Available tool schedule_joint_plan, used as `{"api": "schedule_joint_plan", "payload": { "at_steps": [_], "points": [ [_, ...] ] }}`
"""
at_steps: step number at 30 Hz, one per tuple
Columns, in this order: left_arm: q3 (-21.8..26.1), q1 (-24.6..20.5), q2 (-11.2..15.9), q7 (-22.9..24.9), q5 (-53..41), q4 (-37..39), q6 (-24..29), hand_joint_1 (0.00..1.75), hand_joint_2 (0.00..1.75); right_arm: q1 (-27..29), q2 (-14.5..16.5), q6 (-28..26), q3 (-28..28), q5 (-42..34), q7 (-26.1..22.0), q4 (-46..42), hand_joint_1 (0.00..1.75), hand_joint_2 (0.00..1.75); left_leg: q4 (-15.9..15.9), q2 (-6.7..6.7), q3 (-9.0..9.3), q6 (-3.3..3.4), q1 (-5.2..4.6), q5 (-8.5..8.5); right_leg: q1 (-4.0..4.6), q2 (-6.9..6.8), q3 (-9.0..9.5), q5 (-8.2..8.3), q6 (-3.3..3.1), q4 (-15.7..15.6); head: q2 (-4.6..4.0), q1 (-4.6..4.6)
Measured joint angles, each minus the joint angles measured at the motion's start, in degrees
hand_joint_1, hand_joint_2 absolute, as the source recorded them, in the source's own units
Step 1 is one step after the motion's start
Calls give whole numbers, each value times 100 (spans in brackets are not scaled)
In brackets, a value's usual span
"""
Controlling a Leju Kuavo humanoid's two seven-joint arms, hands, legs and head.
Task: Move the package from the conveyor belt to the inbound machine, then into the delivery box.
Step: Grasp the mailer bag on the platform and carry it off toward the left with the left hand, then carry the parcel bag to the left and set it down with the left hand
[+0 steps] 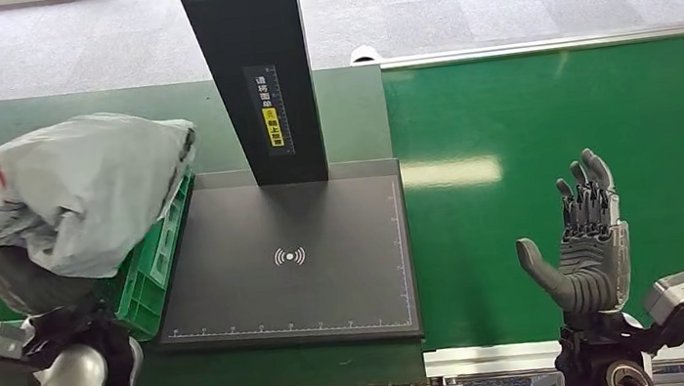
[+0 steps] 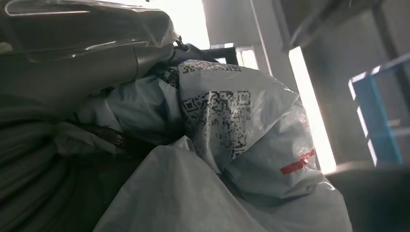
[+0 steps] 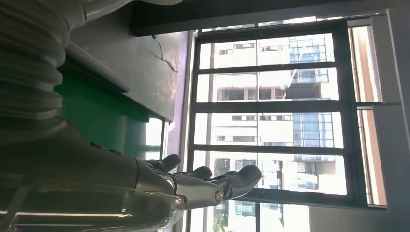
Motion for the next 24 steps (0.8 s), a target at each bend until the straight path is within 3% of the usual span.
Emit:
{"api": "schedule_joint_plan", "payload": {
  "at_steps": [6,10,14,18,24],
  "points": [
    [825,-182,155,-22,263,-202,18,175,175,-19,-5,-39,-14,-62,79,-3,0,175,2,-1,5,1,-1,2,-2,-1,7,1,1,1,0,2],
    [1052,-397,215,409,-708,85,452,175,175,1,-7,-71,-8,-92,113,-3,0,175,3,-5,5,2,-3,1,-5,-4,6,1,1,-3,0,2],
    [1247,-1055,453,1066,-2117,1596,942,175,175,38,-9,-113,36,-111,165,-3,0,175,2,0,11,-1,-1,5,-2,0,8,6,-4,0,0,1],
    [1383,-1645,704,1119,-2612,3328,1237,175,175,53,-18,-167,64,-134,219,-3,0,175,2,15,16,-6,2,12,3,14,6,14,-10,6,0,1],
    [1421,-2064,885,1499,-3108,4629,1348,175,175,74,-40,-225,88,-183,334,-3,0,175,2,12,9,-5,1,9,1,13,2,11,-8,4,0,2]
  ]
}}
